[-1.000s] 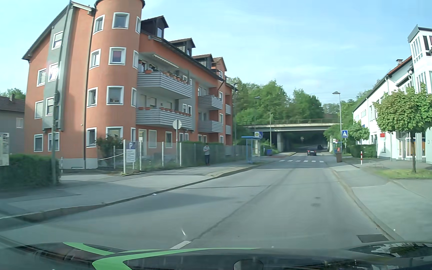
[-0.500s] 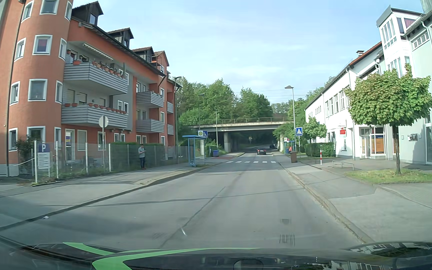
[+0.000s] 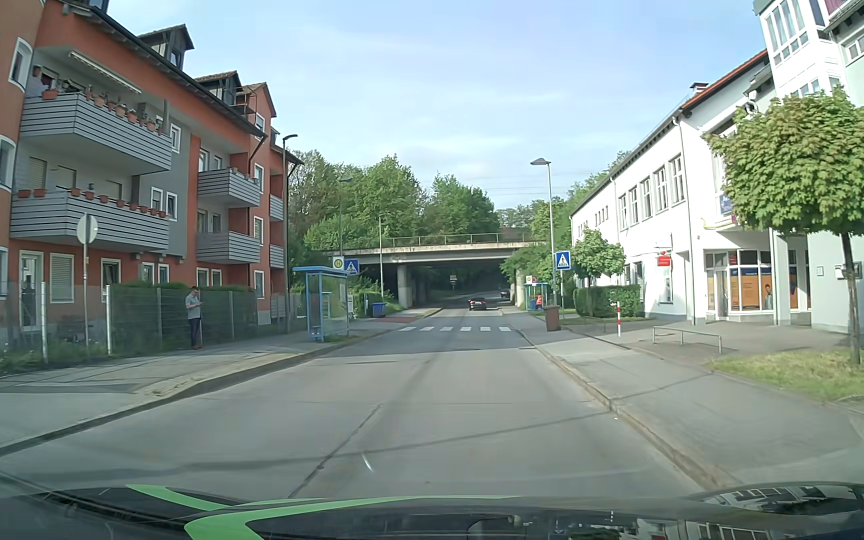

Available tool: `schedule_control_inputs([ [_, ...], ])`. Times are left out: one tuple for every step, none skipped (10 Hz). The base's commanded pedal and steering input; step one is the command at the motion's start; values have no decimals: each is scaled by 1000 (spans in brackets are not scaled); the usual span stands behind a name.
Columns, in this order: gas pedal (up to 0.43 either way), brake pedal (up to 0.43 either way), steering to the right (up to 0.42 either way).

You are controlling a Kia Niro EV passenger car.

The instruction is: Follow the waypoints while adhering to traffic rules and regulations

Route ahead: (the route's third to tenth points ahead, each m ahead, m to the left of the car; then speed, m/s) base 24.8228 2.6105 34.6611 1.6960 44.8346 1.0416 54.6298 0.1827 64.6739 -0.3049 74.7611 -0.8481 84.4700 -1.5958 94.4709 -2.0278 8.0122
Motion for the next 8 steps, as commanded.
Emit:
schedule_control_inputs([
  [280,0,49],
  [268,0,41],
  [260,0,33],
  [260,0,25],
  [248,0,21],
  [248,0,18],
  [248,0,13],
  [228,0,10],
])
